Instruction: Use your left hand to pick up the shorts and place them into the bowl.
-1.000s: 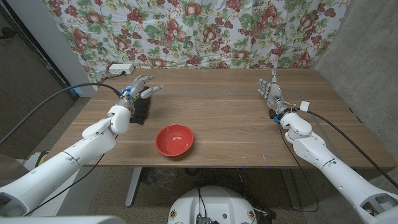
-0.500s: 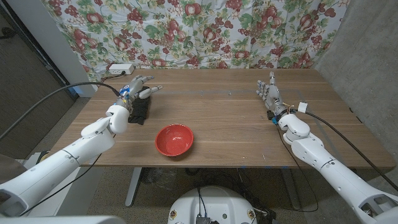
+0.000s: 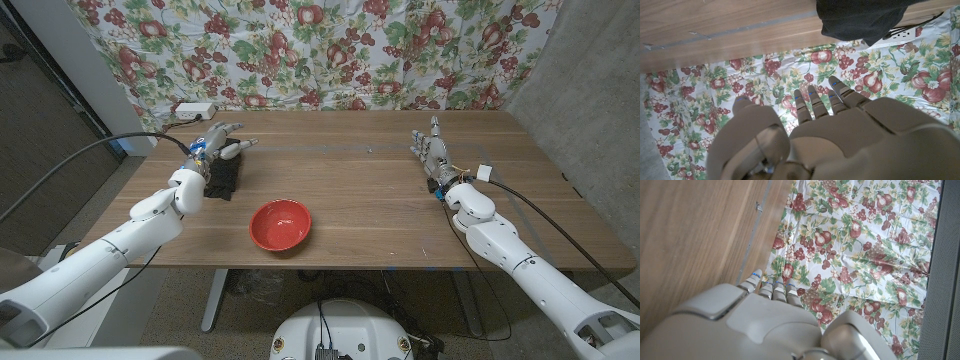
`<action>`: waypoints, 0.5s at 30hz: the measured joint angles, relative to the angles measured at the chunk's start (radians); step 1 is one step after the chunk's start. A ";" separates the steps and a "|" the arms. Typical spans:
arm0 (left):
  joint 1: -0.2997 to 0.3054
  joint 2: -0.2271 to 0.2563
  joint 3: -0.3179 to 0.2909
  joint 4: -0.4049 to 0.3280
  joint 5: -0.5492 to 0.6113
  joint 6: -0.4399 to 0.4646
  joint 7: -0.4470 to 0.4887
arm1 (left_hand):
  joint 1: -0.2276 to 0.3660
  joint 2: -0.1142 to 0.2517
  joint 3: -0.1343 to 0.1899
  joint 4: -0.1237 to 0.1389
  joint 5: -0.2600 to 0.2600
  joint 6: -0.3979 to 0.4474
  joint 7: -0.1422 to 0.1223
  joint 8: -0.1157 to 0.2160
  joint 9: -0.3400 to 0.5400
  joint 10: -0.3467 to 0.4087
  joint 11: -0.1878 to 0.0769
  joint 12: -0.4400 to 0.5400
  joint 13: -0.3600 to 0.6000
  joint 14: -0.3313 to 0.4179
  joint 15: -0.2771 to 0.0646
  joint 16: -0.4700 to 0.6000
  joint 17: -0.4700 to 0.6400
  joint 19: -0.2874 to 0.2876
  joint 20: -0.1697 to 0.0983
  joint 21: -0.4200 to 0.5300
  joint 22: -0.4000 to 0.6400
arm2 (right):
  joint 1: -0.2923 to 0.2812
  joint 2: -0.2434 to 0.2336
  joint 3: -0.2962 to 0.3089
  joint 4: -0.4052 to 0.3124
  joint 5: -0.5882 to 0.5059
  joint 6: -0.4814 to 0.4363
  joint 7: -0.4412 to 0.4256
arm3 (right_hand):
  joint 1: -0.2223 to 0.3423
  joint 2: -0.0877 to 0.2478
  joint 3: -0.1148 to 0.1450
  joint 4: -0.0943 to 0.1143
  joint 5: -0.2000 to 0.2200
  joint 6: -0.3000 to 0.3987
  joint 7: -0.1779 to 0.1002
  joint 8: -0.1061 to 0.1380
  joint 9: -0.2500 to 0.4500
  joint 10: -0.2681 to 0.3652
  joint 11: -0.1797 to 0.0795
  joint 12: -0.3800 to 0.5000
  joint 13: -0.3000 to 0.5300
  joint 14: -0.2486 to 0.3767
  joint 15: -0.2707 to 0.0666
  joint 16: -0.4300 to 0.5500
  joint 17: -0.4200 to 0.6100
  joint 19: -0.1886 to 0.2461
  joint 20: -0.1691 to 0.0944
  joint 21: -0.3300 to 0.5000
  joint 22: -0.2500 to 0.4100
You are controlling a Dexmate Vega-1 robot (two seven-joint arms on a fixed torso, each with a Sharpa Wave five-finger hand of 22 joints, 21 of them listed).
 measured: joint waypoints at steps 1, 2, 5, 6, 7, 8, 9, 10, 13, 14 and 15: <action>-0.002 -0.001 0.001 0.004 0.001 0.001 0.000 | 0.000 0.000 0.000 0.000 0.002 0.000 0.000 0.000 0.000 0.000 0.000 0.000 0.000 0.000 0.000 0.000 0.000 0.000 0.000 0.000 0.000 | 0.000 0.000 0.000 0.000 -0.001 -0.001 -0.001 | 0.000 0.000 0.000 0.000 0.000 0.000 0.000 0.000 0.000 0.000 0.000 0.000 0.000 0.000 0.000 0.000 0.000 0.000 0.000 0.000 0.000; -0.004 -0.001 0.002 0.008 0.002 0.002 0.001 | 0.000 0.000 0.000 0.000 0.002 0.000 0.000 0.000 0.000 0.000 0.000 0.000 0.000 0.000 0.000 0.000 0.000 0.000 0.000 0.000 0.000 | 0.001 0.001 0.000 0.000 -0.002 -0.001 -0.002 | 0.000 0.000 0.000 0.000 0.000 0.000 0.000 0.000 0.000 0.000 0.000 0.000 0.000 0.000 0.000 0.000 0.000 0.000 0.000 -0.002 0.000; -0.007 -0.003 0.003 0.017 0.002 0.004 0.001 | 0.004 0.004 0.000 0.000 0.002 0.000 0.000 0.000 0.000 0.000 0.000 0.000 0.000 0.000 0.000 0.000 0.000 0.000 0.000 0.000 0.000 | 0.001 0.001 -0.001 0.000 -0.003 -0.002 -0.005 | 0.000 0.000 0.000 0.000 0.000 0.000 0.000 0.000 0.000 0.000 0.000 0.000 0.000 0.000 0.000 0.000 0.000 0.000 0.000 -0.004 0.000; -0.007 -0.003 0.003 0.017 0.003 0.005 0.002 | 0.004 0.004 0.000 0.000 0.002 0.000 0.000 0.000 0.001 0.000 0.000 0.000 0.000 0.000 0.000 0.000 0.000 0.000 0.000 0.000 0.000 | 0.001 0.001 -0.001 0.000 -0.003 -0.002 -0.005 | 0.000 0.000 0.000 0.000 0.000 0.000 0.000 0.000 0.000 0.000 0.000 0.000 0.000 0.000 0.000 0.000 0.000 0.000 0.000 -0.004 0.000; -0.007 -0.003 0.003 0.017 0.003 0.005 0.003 | 0.004 0.004 0.000 0.000 0.002 0.000 0.000 0.000 0.003 0.000 0.000 0.000 0.000 0.000 0.000 0.000 0.000 0.000 0.000 0.000 0.000 | 0.001 0.001 -0.001 0.000 -0.003 -0.002 -0.005 | 0.000 0.000 0.000 0.000 0.000 0.000 0.000 0.000 0.000 0.000 0.000 0.000 0.000 0.000 0.000 0.000 0.000 0.000 0.000 -0.004 0.000; -0.010 -0.004 0.004 0.025 0.003 0.005 0.004 | 0.004 0.004 0.000 0.000 0.002 0.000 0.000 0.000 0.005 0.000 0.000 0.000 0.000 0.000 0.000 0.000 0.000 0.000 0.000 0.000 0.000 | 0.001 0.002 -0.001 0.000 -0.004 -0.003 -0.008 | 0.000 0.000 0.000 0.000 0.000 0.000 0.000 0.000 0.000 0.000 0.000 0.000 0.000 0.000 0.000 0.000 0.000 0.000 0.000 -0.004 0.000; -0.010 -0.004 0.004 0.025 0.003 0.005 0.005 | 0.004 0.004 0.000 0.000 0.002 0.000 0.000 0.000 0.005 0.000 0.000 0.000 0.000 0.000 0.000 0.000 0.000 0.000 0.000 0.000 0.000 | 0.001 0.002 -0.001 -0.001 -0.004 -0.003 -0.008 | 0.000 0.000 0.000 0.000 0.000 0.000 0.000 0.000 0.000 0.000 0.000 0.000 0.000 0.000 0.000 0.000 0.000 0.000 0.000 -0.004 0.000; -0.010 -0.004 0.004 0.025 0.003 0.005 0.005 | 0.004 0.004 0.000 0.000 0.002 0.000 0.000 0.000 0.005 0.000 0.000 0.000 0.000 0.000 0.000 0.000 0.000 0.000 0.000 0.000 0.000 | 0.001 0.002 -0.001 -0.001 -0.004 -0.003 -0.008 | 0.000 0.000 0.000 0.000 0.000 0.000 0.000 0.000 0.000 0.000 0.000 0.000 0.000 0.000 0.000 0.000 0.000 0.000 0.000 -0.004 0.000; -0.012 -0.005 0.004 0.036 0.003 0.005 0.006 | 0.004 0.004 -0.003 -0.003 0.002 0.000 0.000 0.000 0.005 0.000 0.000 0.000 0.000 0.000 0.000 0.000 0.000 0.004 0.004 0.000 0.000 | 0.001 0.002 -0.001 -0.004 -0.007 -0.004 -0.012 | 0.000 0.000 0.000 0.000 0.000 0.000 0.000 0.000 0.000 0.000 0.000 0.000 0.000 0.000 0.000 0.000 0.000 0.000 0.000 -0.004 0.000; -0.013 -0.005 0.004 0.039 0.003 0.005 0.007 | 0.004 0.004 -0.003 -0.003 0.002 0.000 0.000 0.000 0.005 0.000 0.000 0.000 0.000 0.000 0.000 0.000 0.000 0.005 0.005 0.000 0.000 | 0.001 0.002 -0.001 -0.006 -0.007 -0.004 -0.012 | 0.000 0.000 0.000 0.000 0.000 0.000 0.000 0.000 0.000 0.000 0.000 0.000 0.000 0.000 0.000 0.000 0.000 0.000 0.000 -0.008 0.000; -0.013 -0.005 0.004 0.039 0.003 0.005 0.008 | 0.004 0.004 -0.003 -0.003 0.002 0.000 0.000 0.000 0.005 0.000 0.000 0.000 0.000 0.000 0.000 0.000 0.000 0.005 0.005 0.000 0.000 | 0.001 0.002 -0.001 -0.007 -0.007 -0.004 -0.012 | 0.000 0.000 0.000 0.000 0.000 0.000 0.000 0.000 0.000 0.000 0.000 0.000 0.000 0.000 0.000 0.000 0.000 0.000 0.000 -0.008 0.000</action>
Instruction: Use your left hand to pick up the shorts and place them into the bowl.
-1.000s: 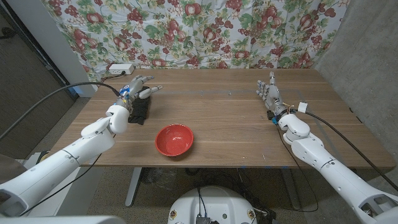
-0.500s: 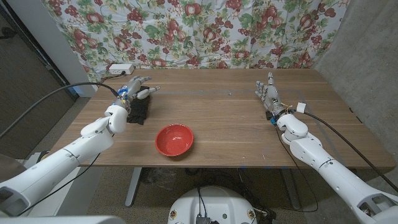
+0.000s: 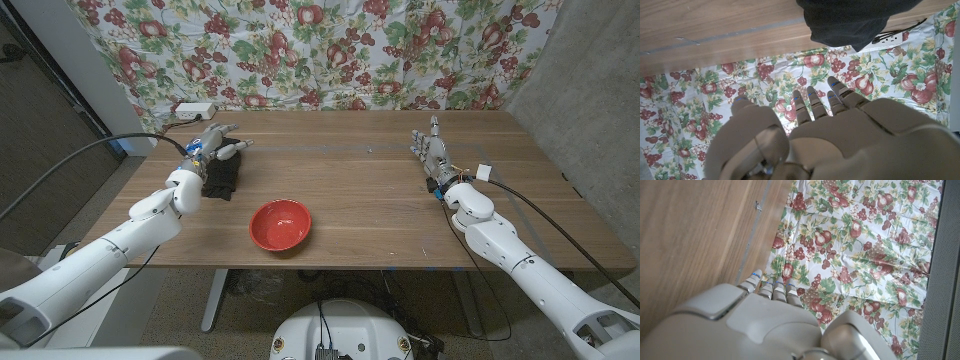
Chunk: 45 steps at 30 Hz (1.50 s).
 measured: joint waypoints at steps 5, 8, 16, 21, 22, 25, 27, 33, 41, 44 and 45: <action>0.000 -0.001 0.000 0.006 -0.003 -0.001 0.007 | 0.000 0.000 0.000 0.000 0.008 0.000 0.000 0.000 0.000 0.000 0.000 0.000 0.000 0.000 0.000 0.000 0.000 0.005 -0.005 0.000 0.000 | -0.003 -0.001 0.000 -0.006 -0.001 -0.001 -0.003 | 0.000 0.000 0.000 0.000 0.000 0.000 0.000 0.000 0.000 0.000 0.000 0.000 0.000 0.000 0.000 0.000 0.000 0.000 0.000 0.000 0.000; 0.001 -0.006 -0.003 0.016 -0.007 -0.003 0.013 | 0.000 0.000 0.000 0.000 0.008 0.000 0.000 0.000 0.000 0.000 0.000 0.000 0.000 0.004 -0.004 0.000 0.000 0.005 -0.005 0.000 0.000 | -0.005 -0.002 0.000 -0.010 -0.002 -0.004 -0.006 | 0.000 0.000 0.000 0.000 0.000 0.000 0.000 0.000 0.000 0.000 0.000 0.000 0.000 0.000 0.000 0.000 0.000 0.000 0.000 0.000 0.000; 0.007 -0.010 -0.009 0.027 -0.015 -0.012 0.022 | 0.004 -0.004 -0.003 -0.003 0.008 0.000 0.000 0.000 0.000 0.000 0.000 0.000 0.000 0.011 -0.003 0.000 0.000 0.015 -0.005 0.000 0.000 | -0.009 -0.006 0.000 -0.021 -0.005 -0.005 -0.011 | 0.000 0.000 0.000 0.000 0.000 0.000 0.000 0.000 0.000 0.000 0.000 0.000 0.000 0.000 0.000 0.000 0.000 0.000 0.000 0.000 0.000; 0.011 -0.010 -0.016 0.035 -0.019 -0.015 0.027 | 0.004 -0.004 -0.003 -0.003 0.015 0.000 0.000 0.000 0.000 0.000 0.000 0.000 0.000 0.013 -0.002 0.000 0.000 0.015 -0.005 0.000 0.000 | -0.014 -0.010 0.001 -0.031 -0.007 -0.008 -0.016 | 0.000 0.000 0.000 0.000 0.000 0.000 0.000 0.000 0.000 0.000 0.000 0.000 0.000 0.000 0.000 0.000 0.000 0.009 -0.002 0.000 0.000; 0.012 -0.009 -0.018 0.037 -0.020 -0.015 0.028 | 0.004 -0.004 -0.003 -0.003 0.016 0.000 0.000 0.000 0.000 0.000 0.000 0.000 0.000 0.012 -0.002 0.000 0.000 0.017 -0.004 0.000 0.000 | -0.015 -0.011 0.001 -0.033 -0.007 -0.009 -0.016 | 0.000 0.000 0.000 0.000 0.000 0.000 0.000 0.000 0.000 0.000 0.000 0.000 0.000 0.000 0.000 0.000 0.000 0.009 -0.002 0.000 0.000; 0.013 -0.009 -0.020 0.041 -0.021 -0.015 0.031 | 0.004 -0.004 -0.003 -0.003 0.016 0.000 0.000 0.000 0.000 0.000 0.000 0.000 0.000 0.012 -0.002 0.000 0.000 0.019 -0.002 0.000 0.000 | -0.018 -0.013 0.002 -0.038 -0.007 -0.011 -0.019 | 0.000 0.000 0.000 0.000 0.000 0.000 0.000 0.000 0.000 0.000 0.000 0.000 0.000 0.000 0.000 0.000 0.000 0.009 -0.002 -0.001 0.000; 0.013 -0.009 -0.023 0.046 -0.022 -0.015 0.032 | 0.004 -0.004 -0.003 -0.003 0.016 0.000 0.000 0.000 0.000 0.000 0.000 0.000 0.000 0.012 -0.002 0.000 0.000 0.019 -0.002 0.000 0.000 | -0.020 -0.015 0.002 -0.041 -0.007 -0.014 -0.020 | 0.000 0.000 0.000 0.000 0.000 0.000 0.000 0.000 0.000 0.000 0.000 0.000 0.000 0.000 0.000 0.000 0.000 0.009 -0.002 -0.008 0.000; 0.012 -0.009 -0.025 0.059 -0.023 -0.016 0.033 | 0.004 -0.004 -0.003 -0.003 0.016 0.000 0.000 0.000 0.000 0.003 0.003 0.000 0.000 0.020 -0.009 0.000 0.000 0.019 -0.002 0.000 0.000 | -0.021 -0.018 0.002 -0.045 -0.007 -0.016 -0.020 | 0.000 0.000 0.000 0.000 0.000 0.000 0.000 0.000 0.000 0.000 0.000 0.000 0.000 0.000 0.000 0.000 0.000 0.009 -0.002 -0.008 0.000; 0.002 -0.013 -0.025 0.080 -0.023 -0.024 0.033 | 0.004 -0.004 -0.003 -0.003 0.023 0.004 0.004 0.000 0.000 0.005 0.005 0.000 0.000 0.020 -0.009 0.000 0.000 0.030 -0.002 0.000 0.000 | -0.022 -0.019 0.002 -0.048 -0.007 -0.021 -0.020 | 0.007 0.007 -0.003 -0.003 0.000 0.000 0.000 0.000 0.000 0.000 0.000 0.000 0.000 0.000 0.000 0.000 0.000 0.009 -0.002 -0.008 0.000; -0.009 -0.016 -0.018 0.094 -0.021 -0.029 0.033 | 0.004 -0.004 -0.003 -0.003 0.023 0.005 0.005 0.000 0.000 0.005 0.005 0.000 0.000 0.020 -0.009 0.000 0.000 0.030 -0.002 0.000 0.000 | -0.022 -0.019 0.002 -0.048 -0.007 -0.022 -0.020 | 0.015 0.015 -0.003 -0.003 0.000 0.000 0.000 0.000 0.000 0.000 0.000 0.000 0.000 0.000 0.000 0.000 0.000 0.009 -0.002 -0.008 0.000; -0.011 -0.017 -0.017 0.096 -0.020 -0.031 0.033 | 0.004 -0.004 -0.003 -0.003 0.023 0.005 0.005 0.000 0.000 0.005 0.005 0.000 0.000 0.023 -0.005 0.000 0.000 0.030 -0.002 0.000 0.000 | -0.022 -0.019 0.002 -0.048 -0.007 -0.022 -0.020 | 0.015 0.015 -0.003 -0.003 0.000 0.000 0.000 0.000 0.000 0.000 0.000 0.000 0.000 0.000 0.000 0.000 0.000 0.009 -0.002 -0.008 0.000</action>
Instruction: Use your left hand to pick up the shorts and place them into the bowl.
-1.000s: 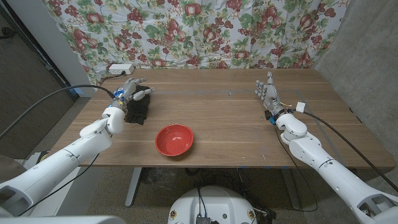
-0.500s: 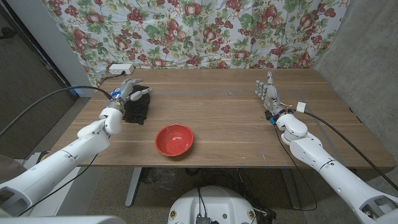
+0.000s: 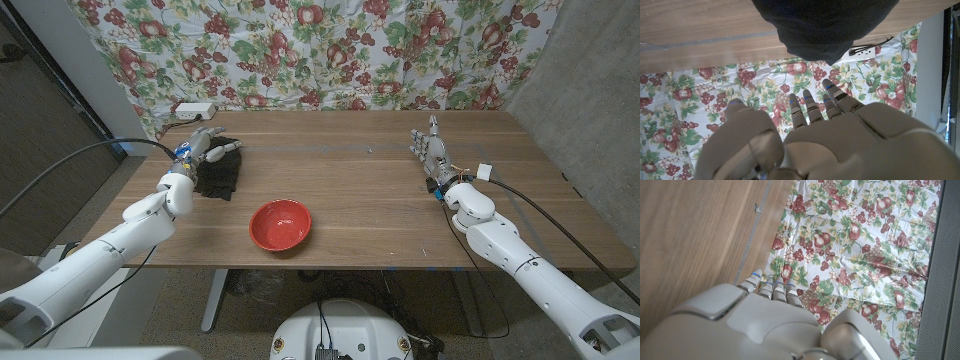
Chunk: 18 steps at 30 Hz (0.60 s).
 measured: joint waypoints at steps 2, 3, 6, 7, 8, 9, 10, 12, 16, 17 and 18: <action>-0.011 -0.002 0.006 0.015 0.002 -0.003 -0.002 | 0.000 0.000 0.000 0.000 0.000 0.000 0.000 0.000 0.000 0.000 0.000 0.000 0.000 0.002 0.002 0.000 0.000 0.000 0.000 0.000 0.000 | 0.001 0.000 0.000 0.000 0.000 -0.001 0.000 | 0.000 0.000 0.000 0.000 0.000 0.000 0.000 0.000 0.000 0.000 0.000 0.000 0.000 0.000 0.000 0.000 0.000 0.000 0.000 0.000 0.000; -0.014 -0.003 0.008 0.019 0.003 -0.004 -0.004 | 0.000 0.000 0.000 0.000 0.000 0.000 0.000 0.000 0.000 0.000 0.000 0.000 0.000 0.002 0.002 0.000 0.000 0.000 0.000 0.000 0.000 | 0.002 -0.001 -0.001 0.000 0.000 -0.003 0.001 | 0.000 0.000 0.000 0.000 0.000 0.000 0.000 0.000 0.000 0.000 0.000 0.000 0.000 0.000 0.000 0.000 0.000 0.000 0.000 0.000 0.000; -0.024 -0.008 0.015 0.033 0.006 -0.008 -0.009 | 0.000 0.000 -0.005 -0.004 0.000 0.000 0.000 0.000 0.000 0.000 0.000 0.000 0.000 0.002 0.002 0.000 0.000 0.000 0.000 0.000 0.000 | 0.006 -0.002 -0.002 0.000 0.000 -0.005 0.003 | 0.000 0.000 0.000 0.000 0.000 0.000 0.000 0.000 0.000 0.000 0.000 0.000 0.000 0.000 0.000 0.000 0.000 0.000 0.000 -0.001 0.000; -0.027 -0.008 0.016 0.035 0.008 -0.009 -0.011 | 0.000 0.000 -0.007 -0.001 0.002 0.000 0.000 0.000 0.000 0.000 0.000 0.000 0.000 0.002 0.002 0.000 0.000 0.000 0.000 0.000 0.000 | 0.006 -0.002 -0.002 0.000 0.000 -0.006 0.005 | 0.000 0.000 0.000 0.000 0.000 0.000 0.000 0.000 0.000 0.000 0.000 0.000 0.000 0.000 0.000 0.000 0.000 0.000 0.000 -0.006 0.000; -0.030 -0.009 0.019 0.040 0.008 -0.009 -0.011 | 0.000 0.000 -0.007 -0.001 0.006 0.000 0.000 0.000 0.000 0.000 0.000 0.000 0.000 0.002 0.002 0.000 0.000 0.000 0.000 0.000 0.000 | 0.007 -0.002 -0.002 0.000 0.000 -0.006 0.006 | -0.003 -0.003 0.000 0.000 0.000 0.000 0.000 0.000 0.000 0.000 0.000 0.000 0.000 0.000 0.000 0.000 0.000 0.000 0.000 -0.007 0.000; -0.035 -0.012 0.023 0.045 0.010 -0.009 -0.014 | 0.000 0.000 -0.007 -0.001 0.007 0.000 0.000 0.000 0.000 0.000 0.000 0.000 0.000 0.002 0.002 0.000 0.000 0.000 0.000 0.000 0.000 | 0.009 -0.003 -0.003 0.000 0.000 -0.007 0.008 | -0.004 -0.004 0.000 0.000 0.000 0.000 0.000 0.000 0.000 0.002 0.002 0.000 0.000 0.000 0.000 0.000 0.000 0.000 0.000 -0.007 0.000; -0.038 -0.013 0.026 0.050 0.012 -0.009 -0.017 | 0.000 0.000 -0.007 -0.001 0.007 0.000 0.000 0.000 0.000 0.000 0.000 0.000 0.000 0.002 0.002 0.000 0.000 0.000 0.000 0.000 0.000 | 0.010 -0.003 -0.003 0.000 0.001 -0.007 0.009 | -0.004 -0.004 0.000 0.000 0.000 0.000 0.000 0.000 0.000 0.005 0.005 0.000 0.000 0.000 0.000 0.000 0.000 0.000 0.000 -0.007 0.000; -0.041 -0.014 0.029 0.053 0.013 -0.010 -0.019 | 0.000 0.000 -0.007 -0.001 0.007 0.000 0.000 0.000 0.000 0.002 0.002 0.000 0.000 0.002 0.002 0.000 0.000 0.000 0.000 0.000 0.000 | 0.011 -0.004 -0.003 0.001 0.001 -0.007 0.011 | -0.004 -0.004 0.000 0.000 0.000 0.002 0.002 0.000 0.000 0.005 0.005 0.000 0.000 0.000 0.000 0.000 0.000 0.000 0.000 -0.007 0.000; -0.050 -0.020 0.037 0.063 0.018 -0.008 -0.024 | 0.000 0.000 -0.010 0.001 0.010 -0.006 0.002 0.000 0.000 0.004 0.004 0.000 0.000 0.005 -0.002 0.000 0.000 0.000 0.000 0.000 0.001 | 0.011 -0.005 -0.003 0.002 0.004 -0.007 0.017 | -0.004 -0.004 0.000 0.000 0.000 0.005 0.005 0.000 0.000 0.005 0.005 0.000 0.000 0.000 0.000 0.000 0.000 0.000 0.000 -0.007 0.000; -0.055 -0.021 0.040 0.067 0.021 -0.005 -0.026 | 0.000 0.000 -0.011 0.003 0.010 -0.011 0.000 0.000 0.000 0.004 0.004 0.000 0.000 0.005 -0.002 0.000 0.000 0.002 -0.002 0.000 0.002 | 0.011 -0.006 -0.003 0.002 0.006 -0.007 0.019 | -0.004 -0.004 0.000 0.000 0.000 0.005 0.005 0.000 0.000 0.005 0.005 0.000 0.000 0.000 0.000 0.000 0.000 0.000 0.000 -0.008 0.000; -0.055 -0.021 0.040 0.067 0.021 -0.004 -0.027 | 0.000 0.000 -0.011 0.003 0.010 -0.012 0.000 0.000 0.000 0.004 0.004 0.000 0.000 0.005 -0.002 0.000 0.000 0.004 -0.003 0.000 0.002 | 0.011 -0.006 -0.003 0.002 0.006 -0.007 0.019 | -0.004 -0.004 0.000 0.000 0.000 0.005 0.005 0.000 0.000 0.005 0.005 0.000 0.000 0.000 0.000 0.000 0.000 0.000 0.000 -0.011 0.000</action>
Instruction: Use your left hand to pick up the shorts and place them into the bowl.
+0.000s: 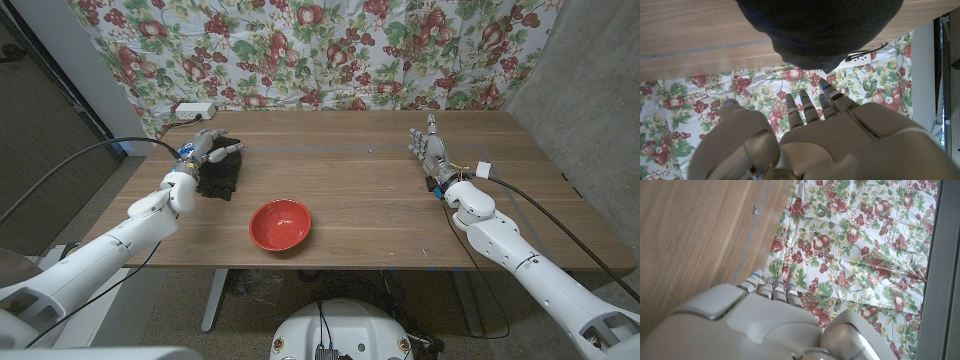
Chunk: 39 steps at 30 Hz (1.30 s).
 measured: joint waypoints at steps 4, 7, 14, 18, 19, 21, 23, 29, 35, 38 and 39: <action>-0.006 -0.004 0.004 0.004 0.004 0.010 -0.005 | 0.000 0.000 0.000 0.000 0.000 -0.008 -0.003 -0.006 0.000 0.000 0.000 -0.004 0.000 0.000 0.000 0.000 0.000 0.002 -0.002 0.000 0.000 | 0.000 -0.003 0.002 0.000 0.004 0.000 0.005 | 0.000 0.000 0.000 0.000 0.000 0.000 0.000 0.000 0.000 0.000 0.000 0.000 0.000 0.000 0.000 0.000 0.000 0.000 0.000 0.000 0.000; -0.009 -0.004 0.004 0.004 0.005 0.017 -0.007 | 0.000 0.000 -0.003 0.003 0.004 -0.010 -0.001 -0.006 0.000 0.000 0.000 -0.004 0.000 0.000 0.000 0.000 0.000 0.002 -0.002 0.000 0.000 | -0.002 -0.005 0.003 0.000 0.006 0.000 0.006 | 0.000 0.000 0.000 0.000 0.000 0.000 0.000 0.000 0.000 0.000 0.000 0.000 0.000 0.000 0.000 0.000 0.000 0.000 0.000 0.000 0.000; -0.014 -0.004 0.005 0.004 0.009 0.031 -0.016 | -0.006 -0.005 -0.004 0.004 0.004 -0.019 -0.002 -0.006 0.000 0.000 0.007 -0.004 0.000 0.000 0.000 0.000 0.000 0.002 -0.002 0.000 0.000 | -0.009 -0.009 0.006 -0.001 0.011 -0.002 0.009 | 0.000 0.000 0.000 0.000 0.000 0.004 -0.004 0.000 0.000 0.000 0.000 0.000 0.000 0.000 0.000 0.000 0.000 0.000 0.000 0.000 0.000; -0.016 -0.002 0.008 0.003 0.014 0.040 -0.023 | -0.013 0.001 -0.004 0.004 0.004 -0.019 -0.002 -0.006 0.000 0.000 0.007 -0.004 0.000 0.000 0.000 0.000 0.000 0.002 -0.002 0.000 0.000 | -0.013 -0.013 0.008 -0.006 0.013 -0.004 0.010 | 0.000 0.000 0.000 0.000 0.000 0.004 -0.004 0.000 0.000 0.000 0.000 0.000 0.000 0.000 0.000 0.000 0.000 0.000 0.000 0.000 0.000; -0.016 -0.002 0.008 0.003 0.014 0.040 -0.023 | -0.013 0.001 -0.004 0.004 0.004 -0.019 -0.002 -0.006 0.000 0.000 0.007 -0.004 0.000 0.000 0.000 0.000 0.000 0.002 -0.002 0.000 0.000 | -0.013 -0.013 0.008 -0.006 0.013 -0.004 0.010 | 0.000 0.000 0.000 0.000 0.000 0.004 -0.004 0.000 0.000 0.000 0.000 0.000 0.000 0.000 0.000 0.000 0.000 0.000 0.000 0.000 0.000; -0.017 0.002 0.010 0.002 0.017 0.044 -0.027 | -0.013 0.001 -0.004 0.004 0.008 -0.019 -0.002 -0.006 0.000 0.000 0.007 -0.004 0.000 0.000 0.000 0.000 0.000 0.002 -0.002 0.000 0.000 | -0.015 -0.015 0.009 -0.010 0.014 -0.005 0.011 | 0.000 0.000 0.000 0.000 0.000 0.004 -0.004 0.000 0.000 0.000 0.000 0.000 0.000 0.000 0.000 0.000 0.000 0.000 0.000 0.000 0.000; -0.019 0.003 0.011 0.001 0.020 0.048 -0.031 | -0.013 0.001 -0.004 0.005 0.008 -0.019 -0.002 -0.006 0.000 0.000 0.007 -0.004 0.000 0.000 0.000 0.000 0.000 0.002 -0.002 0.000 0.000 | -0.017 -0.017 0.009 -0.012 0.014 -0.005 0.011 | 0.000 0.000 0.000 0.000 0.000 0.004 -0.004 0.000 0.000 0.000 0.000 0.000 0.000 0.000 0.000 0.000 0.000 0.000 0.000 0.000 0.000; -0.023 0.009 0.014 0.003 0.026 0.056 -0.040 | -0.012 0.001 -0.007 0.007 0.008 -0.019 -0.002 -0.006 0.000 0.000 0.007 -0.004 0.000 0.000 0.000 0.000 0.000 0.002 -0.002 0.000 0.000 | -0.023 -0.023 0.012 -0.023 0.016 -0.009 0.011 | 0.000 0.000 0.000 0.000 0.000 0.004 -0.004 0.000 0.000 0.000 0.000 0.000 0.000 0.000 0.000 0.000 0.000 0.000 0.000 0.000 0.000; -0.031 0.012 0.020 0.016 0.032 0.063 -0.050 | -0.018 0.006 -0.010 0.010 0.008 -0.019 -0.002 -0.006 0.000 0.005 0.013 -0.004 0.000 0.000 0.000 0.000 0.000 0.002 -0.002 0.000 0.000 | -0.027 -0.030 0.014 -0.031 0.017 -0.016 0.005 | -0.009 0.009 0.000 0.000 0.000 0.004 -0.004 0.000 0.000 0.000 0.000 0.000 0.000 0.000 0.000 0.000 0.000 0.000 0.000 0.000 0.000; -0.037 0.012 0.025 0.025 0.035 0.064 -0.055 | -0.018 0.006 -0.007 0.013 0.008 -0.023 0.002 -0.006 0.000 0.005 0.013 -0.004 0.000 0.000 0.000 0.000 0.000 0.002 -0.002 0.000 0.000 | -0.027 -0.032 0.014 -0.033 0.017 -0.021 0.004 | -0.009 0.009 0.000 0.000 0.000 0.004 -0.004 0.000 0.000 0.000 0.000 0.000 0.000 0.000 0.000 0.000 0.000 0.000 0.000 -0.008 0.000; -0.039 0.012 0.027 0.028 0.036 0.065 -0.057 | -0.018 0.006 -0.007 0.013 0.008 -0.024 0.003 -0.006 0.000 0.009 0.016 -0.004 0.000 0.000 0.000 0.000 0.000 0.002 -0.002 0.000 0.000 | -0.027 -0.033 0.014 -0.033 0.017 -0.022 0.004 | -0.009 0.009 0.000 0.000 0.000 0.004 -0.004 0.000 0.000 0.000 0.000 0.000 0.000 0.000 0.000 0.000 0.000 0.000 0.000 -0.008 0.000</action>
